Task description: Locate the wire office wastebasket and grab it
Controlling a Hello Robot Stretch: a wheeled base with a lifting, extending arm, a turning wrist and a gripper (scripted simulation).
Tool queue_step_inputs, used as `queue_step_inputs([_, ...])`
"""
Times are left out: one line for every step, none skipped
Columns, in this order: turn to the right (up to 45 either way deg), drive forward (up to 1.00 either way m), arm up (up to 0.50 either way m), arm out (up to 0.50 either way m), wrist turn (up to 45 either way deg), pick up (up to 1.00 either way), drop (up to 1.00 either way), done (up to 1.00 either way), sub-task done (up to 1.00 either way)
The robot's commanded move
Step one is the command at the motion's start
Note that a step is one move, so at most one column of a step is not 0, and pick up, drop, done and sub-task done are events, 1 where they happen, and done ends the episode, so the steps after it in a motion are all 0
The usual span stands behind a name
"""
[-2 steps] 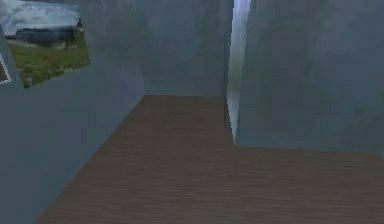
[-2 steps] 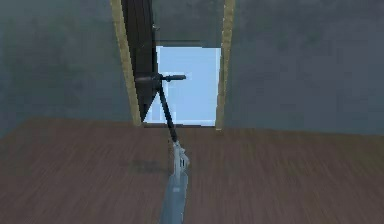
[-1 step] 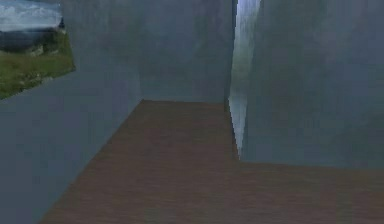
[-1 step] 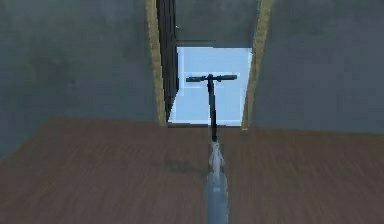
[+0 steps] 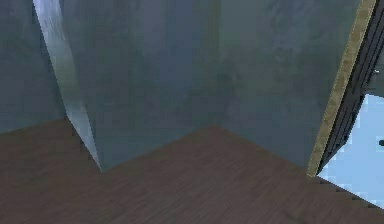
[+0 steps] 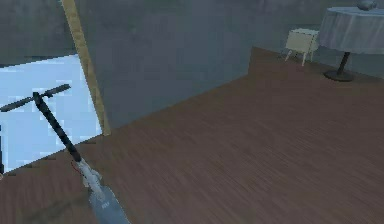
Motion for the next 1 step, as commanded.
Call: queue_step_inputs([3.0, 0.0, 0.0, 0.0, 0.0, 0.0, 0.0, 0.0, 0.0])
